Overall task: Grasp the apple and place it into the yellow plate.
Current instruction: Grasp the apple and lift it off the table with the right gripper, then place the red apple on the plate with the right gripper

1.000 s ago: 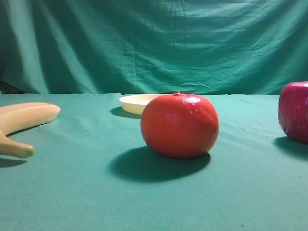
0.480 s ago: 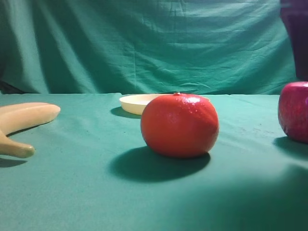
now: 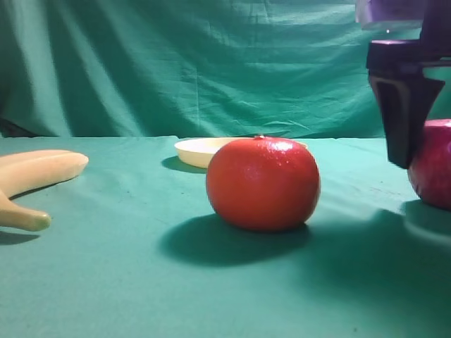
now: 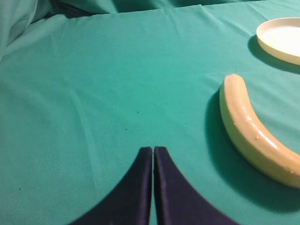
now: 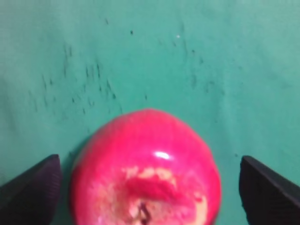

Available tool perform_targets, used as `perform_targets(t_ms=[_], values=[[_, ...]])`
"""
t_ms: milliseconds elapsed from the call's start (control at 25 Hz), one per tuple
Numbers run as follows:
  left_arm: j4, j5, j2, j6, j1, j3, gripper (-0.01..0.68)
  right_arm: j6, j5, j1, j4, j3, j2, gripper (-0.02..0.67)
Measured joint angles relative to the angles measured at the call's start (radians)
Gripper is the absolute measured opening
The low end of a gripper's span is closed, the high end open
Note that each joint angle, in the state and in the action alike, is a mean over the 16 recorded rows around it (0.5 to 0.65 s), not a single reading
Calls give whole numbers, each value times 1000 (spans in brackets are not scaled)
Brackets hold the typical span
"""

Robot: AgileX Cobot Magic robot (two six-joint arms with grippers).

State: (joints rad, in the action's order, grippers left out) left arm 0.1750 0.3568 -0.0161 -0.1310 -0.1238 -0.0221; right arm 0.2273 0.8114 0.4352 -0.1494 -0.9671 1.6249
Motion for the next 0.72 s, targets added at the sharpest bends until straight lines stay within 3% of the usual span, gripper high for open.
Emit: perform_targets(t_ms=[280, 720], values=[[0, 0, 0, 0, 0, 0, 0, -6, 65, 3, 5, -195, 20, 543], [0, 0, 0, 0, 0, 0, 0, -105, 150, 20, 79, -722, 268, 543]])
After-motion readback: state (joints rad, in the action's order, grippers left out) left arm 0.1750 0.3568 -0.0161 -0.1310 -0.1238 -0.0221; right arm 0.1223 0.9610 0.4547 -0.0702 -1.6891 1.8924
